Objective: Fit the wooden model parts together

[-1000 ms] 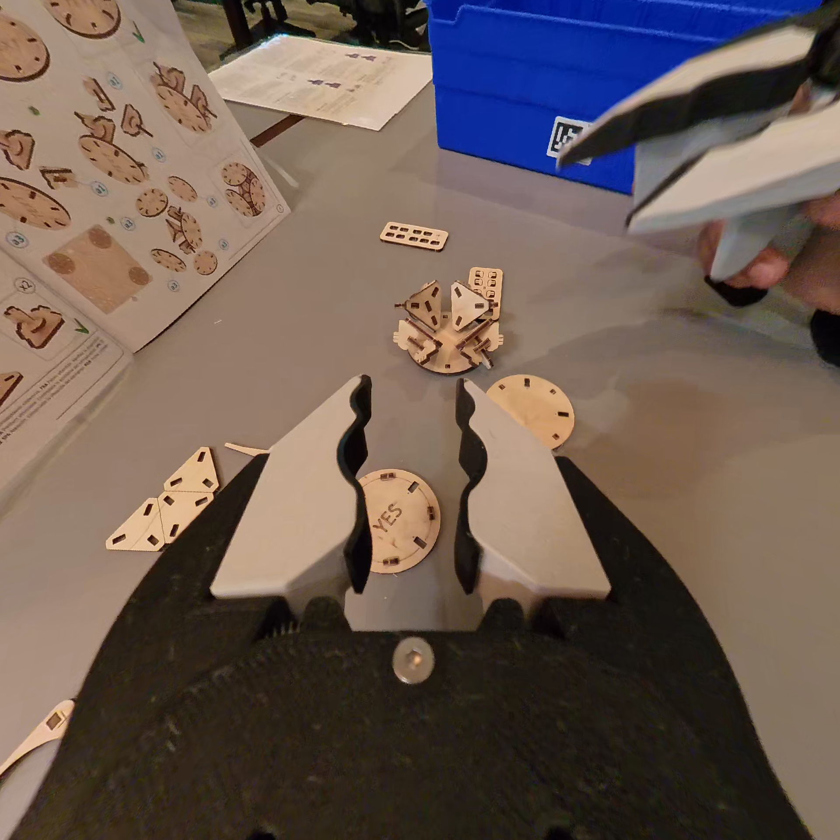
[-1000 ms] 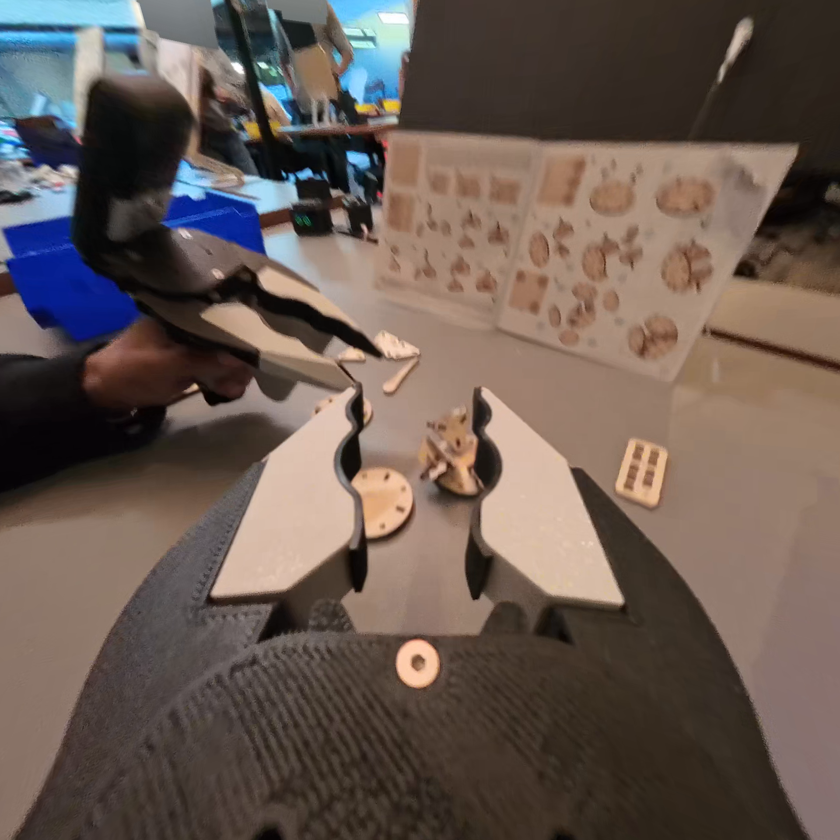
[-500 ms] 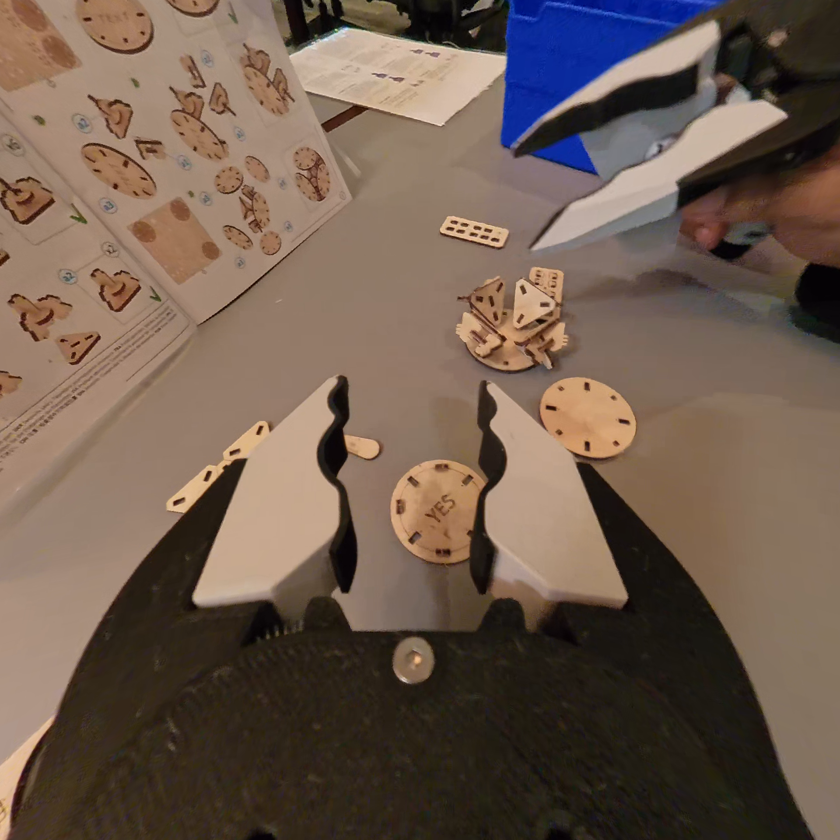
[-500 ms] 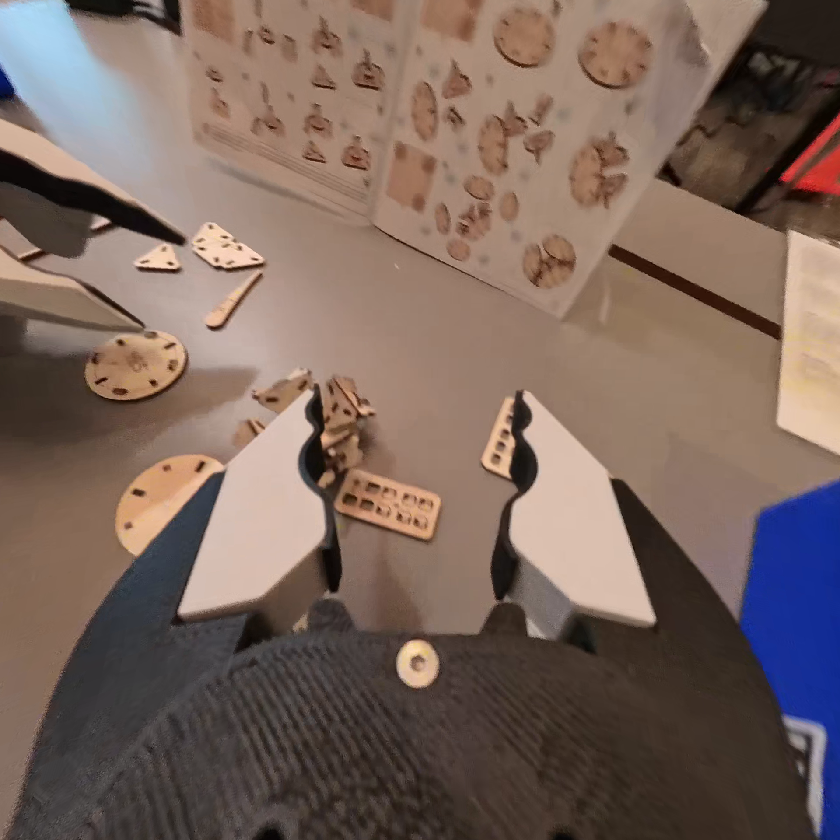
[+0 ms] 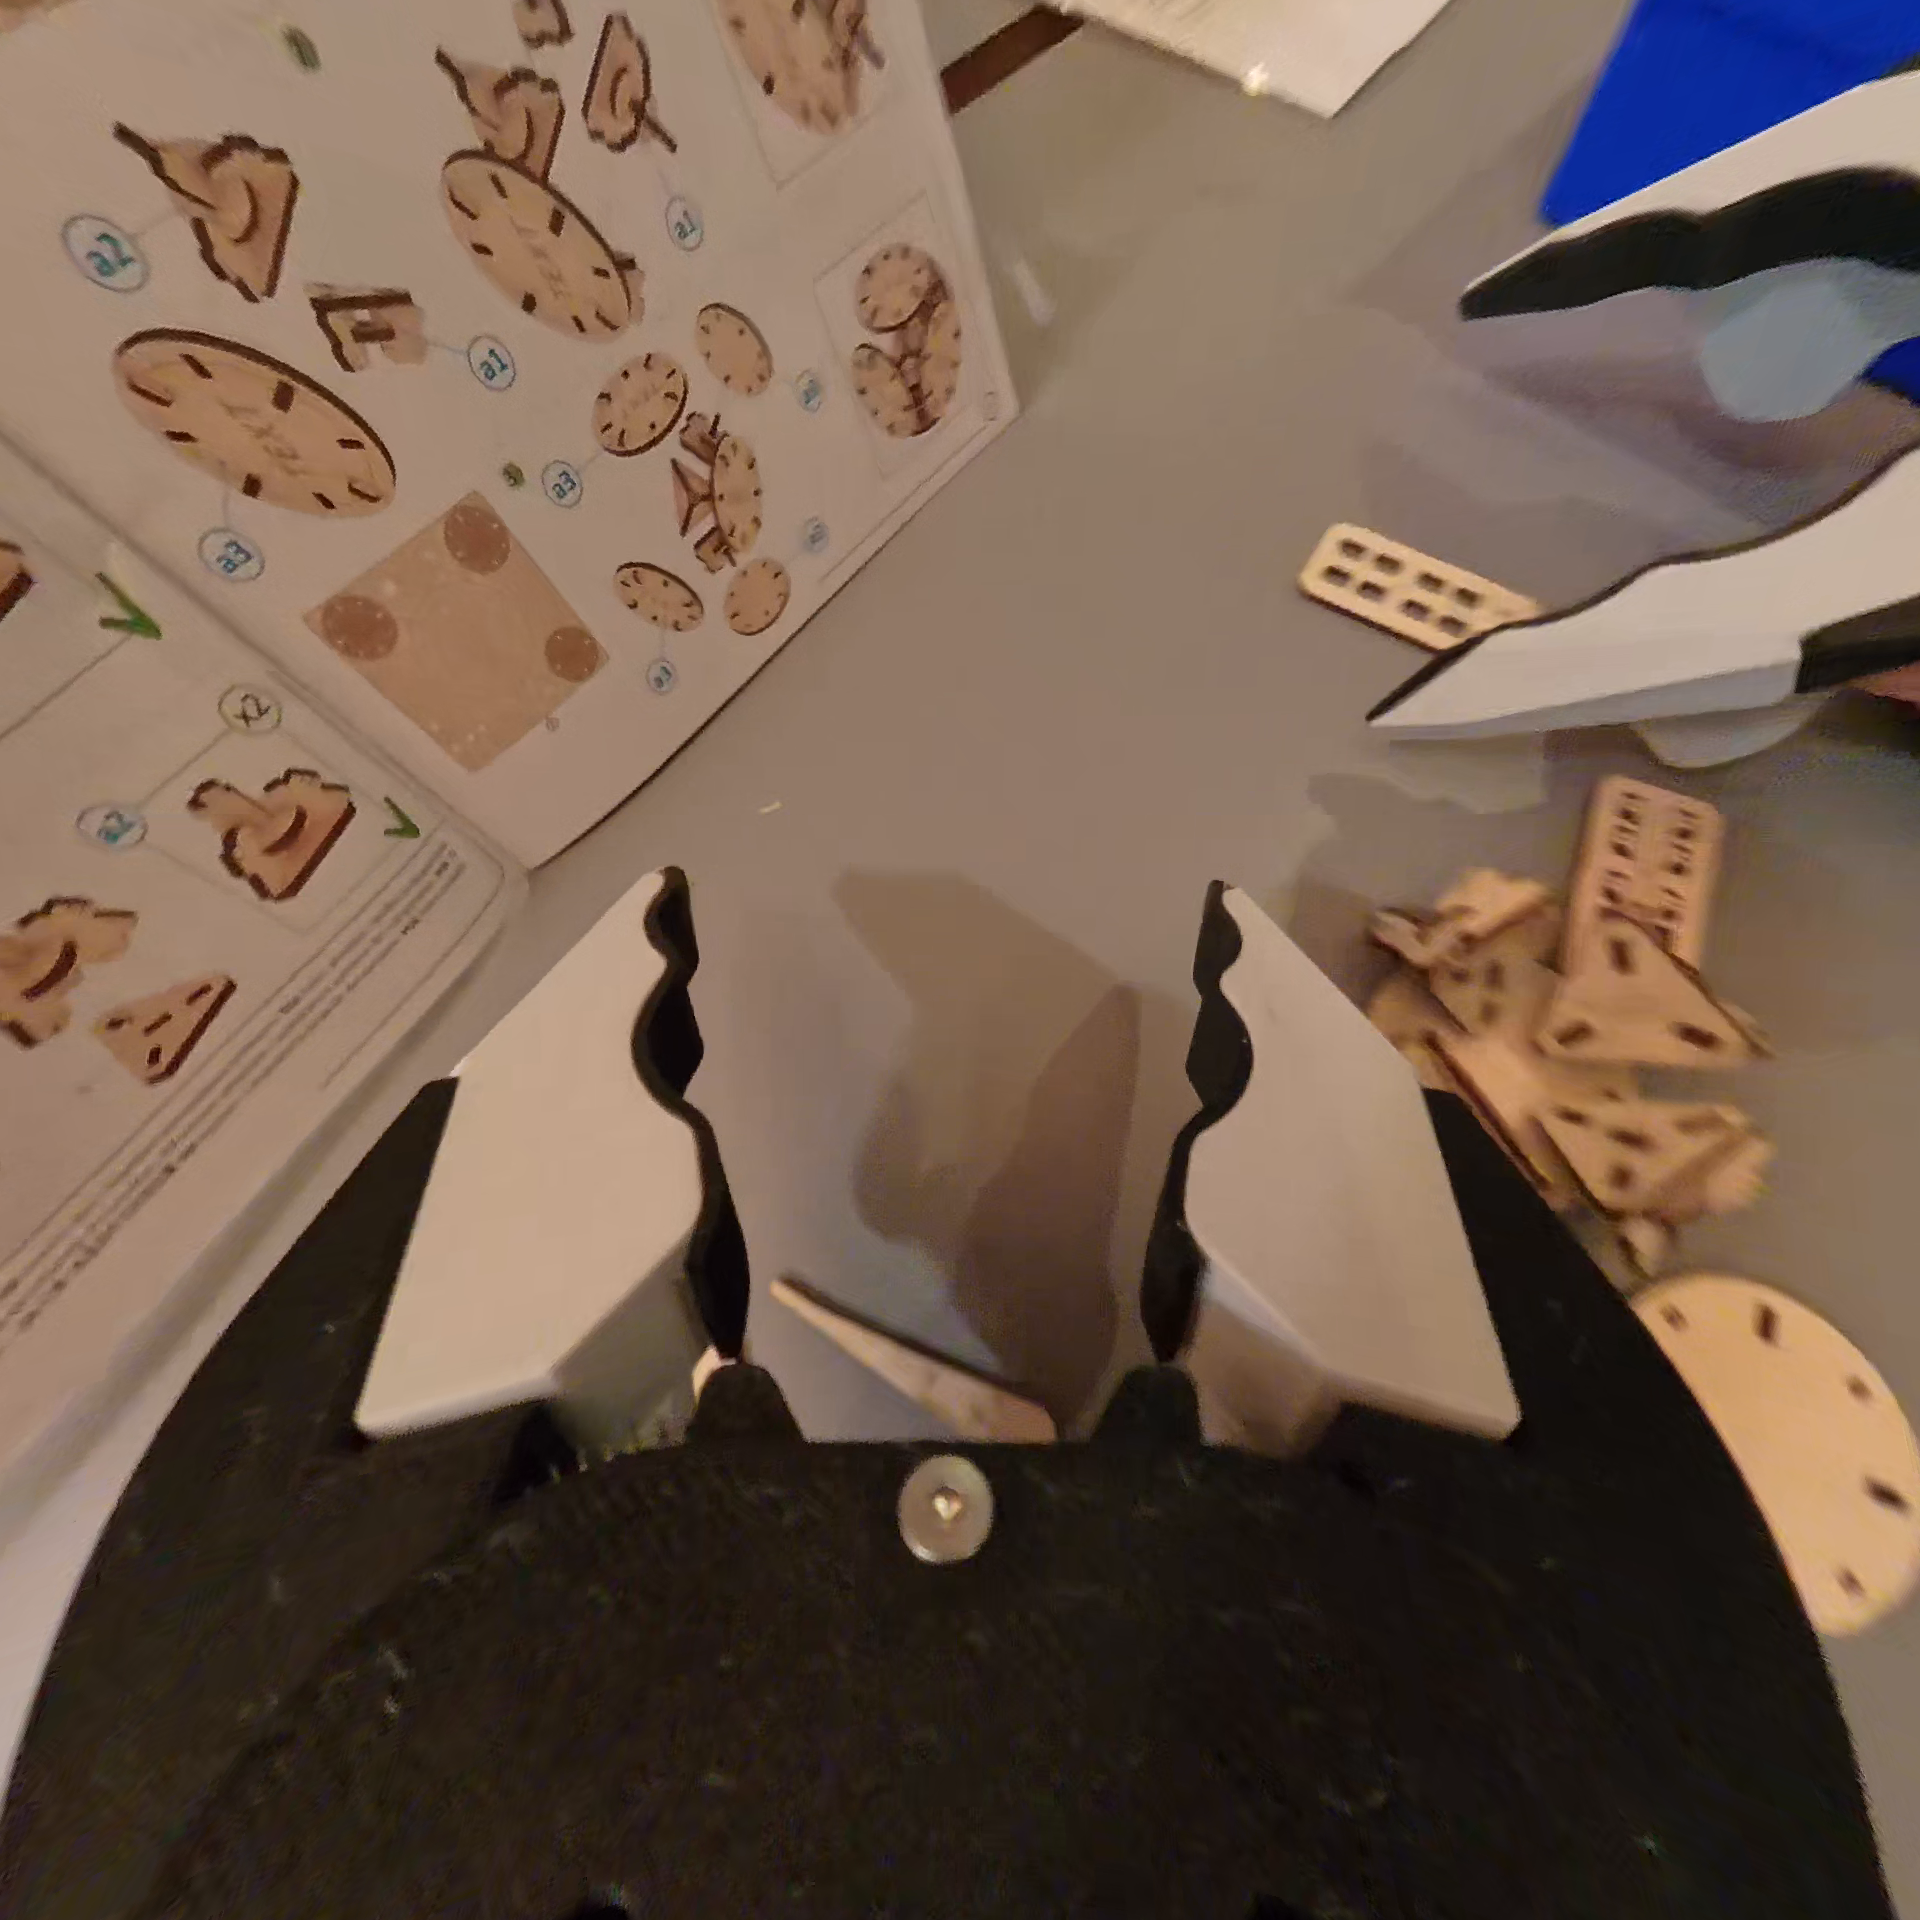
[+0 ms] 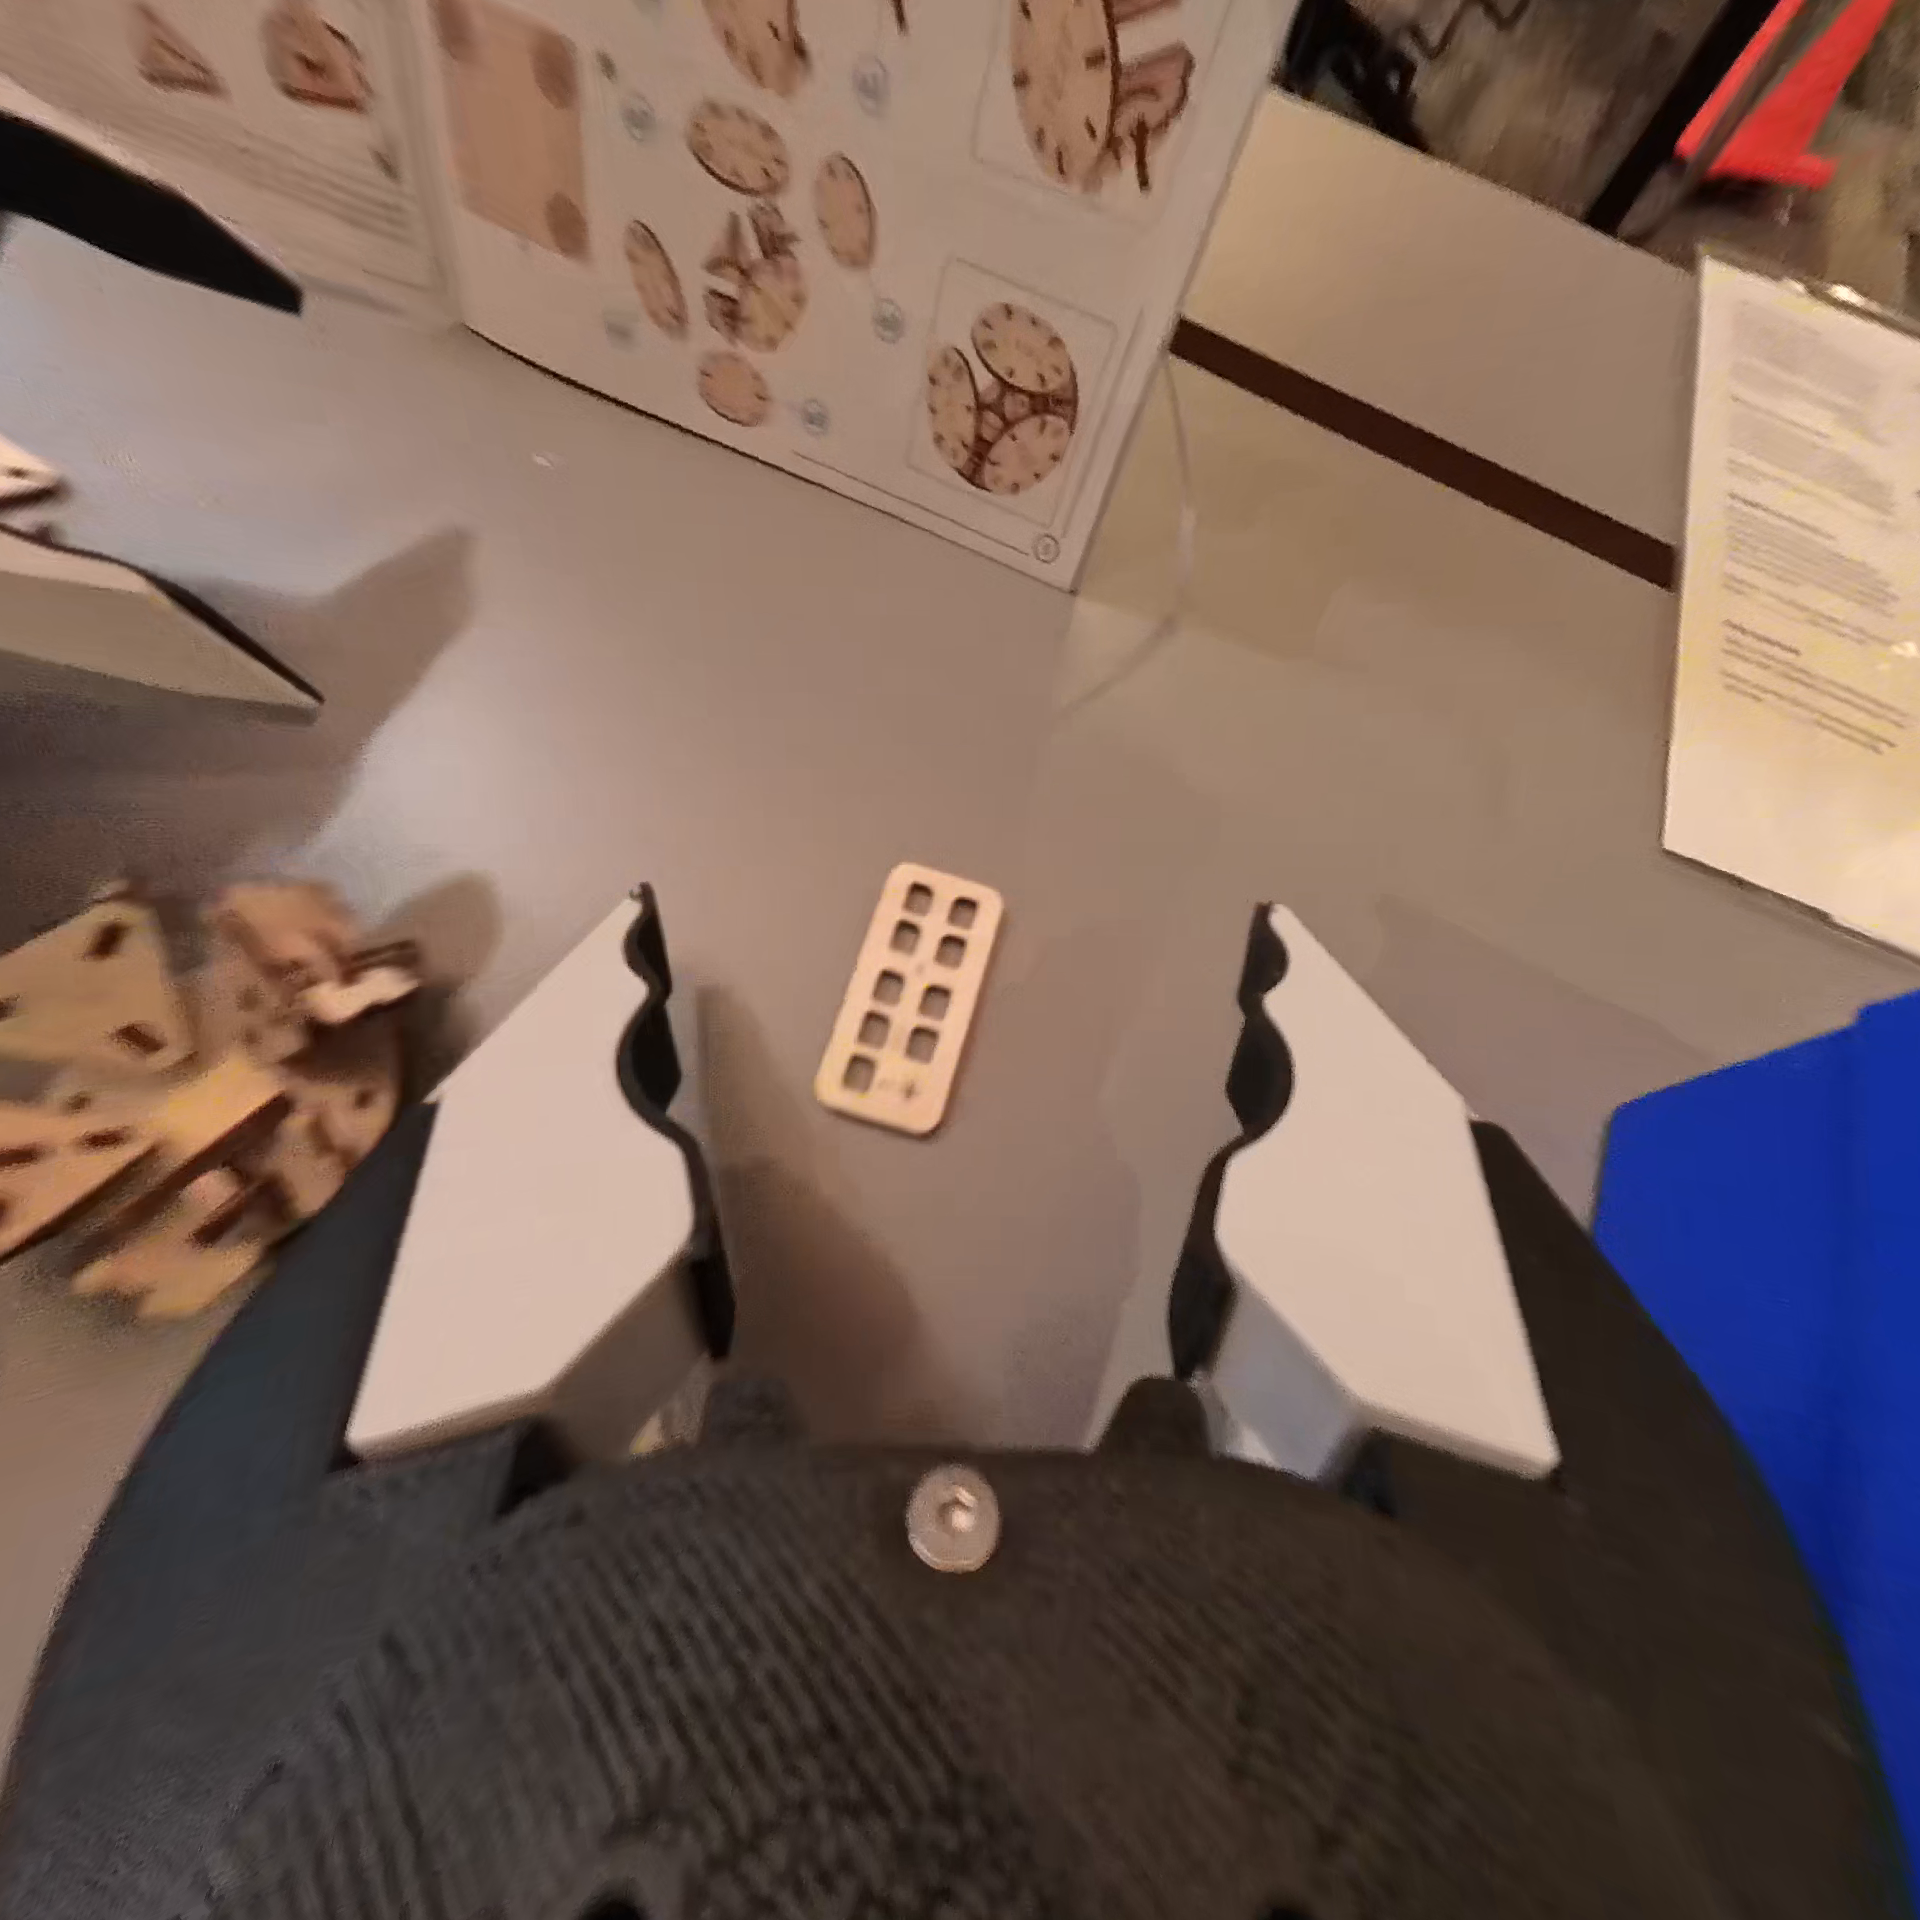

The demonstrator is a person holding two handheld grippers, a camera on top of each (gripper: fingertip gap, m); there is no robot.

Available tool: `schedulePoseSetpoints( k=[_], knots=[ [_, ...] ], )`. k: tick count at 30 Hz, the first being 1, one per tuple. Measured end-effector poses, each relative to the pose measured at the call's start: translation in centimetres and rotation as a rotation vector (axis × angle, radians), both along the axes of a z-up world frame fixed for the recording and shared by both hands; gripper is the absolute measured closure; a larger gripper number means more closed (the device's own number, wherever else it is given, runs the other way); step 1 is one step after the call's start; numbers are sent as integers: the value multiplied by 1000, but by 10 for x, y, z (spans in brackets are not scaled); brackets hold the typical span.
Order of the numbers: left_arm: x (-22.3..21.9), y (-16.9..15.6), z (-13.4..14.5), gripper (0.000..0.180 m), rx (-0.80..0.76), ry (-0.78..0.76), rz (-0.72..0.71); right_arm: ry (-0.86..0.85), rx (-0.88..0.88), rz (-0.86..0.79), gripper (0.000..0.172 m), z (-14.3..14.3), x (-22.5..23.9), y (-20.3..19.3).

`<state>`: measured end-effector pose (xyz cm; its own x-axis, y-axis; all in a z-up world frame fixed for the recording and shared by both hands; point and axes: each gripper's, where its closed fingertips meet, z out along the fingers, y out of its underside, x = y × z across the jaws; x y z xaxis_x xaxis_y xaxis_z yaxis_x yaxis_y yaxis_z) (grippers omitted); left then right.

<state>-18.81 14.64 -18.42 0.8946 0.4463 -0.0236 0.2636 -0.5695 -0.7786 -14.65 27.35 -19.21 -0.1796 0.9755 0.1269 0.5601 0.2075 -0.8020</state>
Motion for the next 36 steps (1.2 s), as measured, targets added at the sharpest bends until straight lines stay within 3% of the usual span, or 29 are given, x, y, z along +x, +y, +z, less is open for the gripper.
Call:
schedulePoseSetpoints(
  k=[4, 8, 14, 36],
  knots=[
    [-19, 7, -26, 82, -116, -39, 68, -94, -4, -31, 56, -15, -10, 5],
    [-17, 8, -31, 79, -101, -90, 67, -139, -79, -28, 56, -20, -10, 6],
    [-18, 8, -31, 79, -103, -87, 61, -198, -88, -61, 13, -29, -12, 11],
    [-17, 8, -31, 78, -106, -83, 62, -198, -87, -62, 13, -29, -11, 11]
  ],
)
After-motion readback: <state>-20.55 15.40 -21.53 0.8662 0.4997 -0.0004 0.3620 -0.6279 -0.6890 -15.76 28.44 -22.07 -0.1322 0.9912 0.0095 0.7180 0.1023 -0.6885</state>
